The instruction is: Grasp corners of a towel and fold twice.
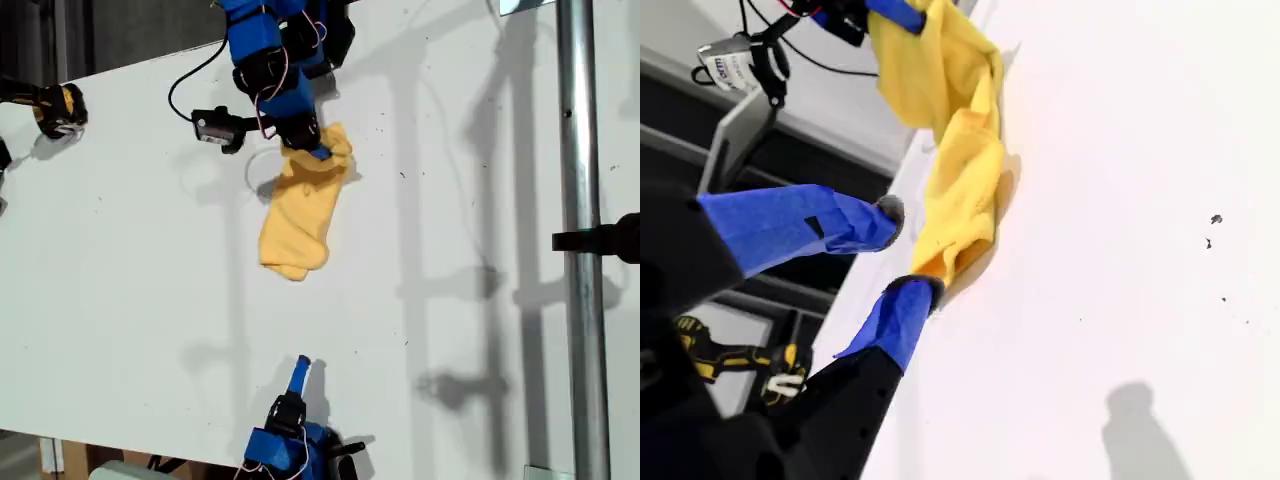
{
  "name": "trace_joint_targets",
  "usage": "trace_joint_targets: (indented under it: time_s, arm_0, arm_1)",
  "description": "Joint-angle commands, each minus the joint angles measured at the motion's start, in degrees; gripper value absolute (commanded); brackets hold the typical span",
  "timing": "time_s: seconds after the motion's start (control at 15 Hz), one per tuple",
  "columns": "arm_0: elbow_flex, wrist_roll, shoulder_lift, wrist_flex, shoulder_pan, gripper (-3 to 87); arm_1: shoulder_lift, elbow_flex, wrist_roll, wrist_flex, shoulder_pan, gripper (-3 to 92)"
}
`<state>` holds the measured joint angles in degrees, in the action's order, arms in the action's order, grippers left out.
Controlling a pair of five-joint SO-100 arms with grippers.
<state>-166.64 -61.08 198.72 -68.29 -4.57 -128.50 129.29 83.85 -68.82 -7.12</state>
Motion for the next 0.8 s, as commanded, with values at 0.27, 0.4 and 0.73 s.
trace_joint_targets:
  time_s: [0.27, 0.4, 0.73]
  arm_0:
    - [2.2, -0.4, 0.4, -0.1, 1.1, 10.3]
    - [1.9, -0.7, 0.4, 0.0, 1.1, 10.3]
    - [1.8, -1.1, 0.4, 0.1, 1.1, 10.3]
  arm_1:
    - [22.6, -22.6, -13.7, 8.1, 10.3, -0.1]
    - [29.3, -27.5, -15.8, 10.8, 12.0, -0.1]
    - [45.6, -40.3, -19.2, 14.3, 14.9, -0.1]
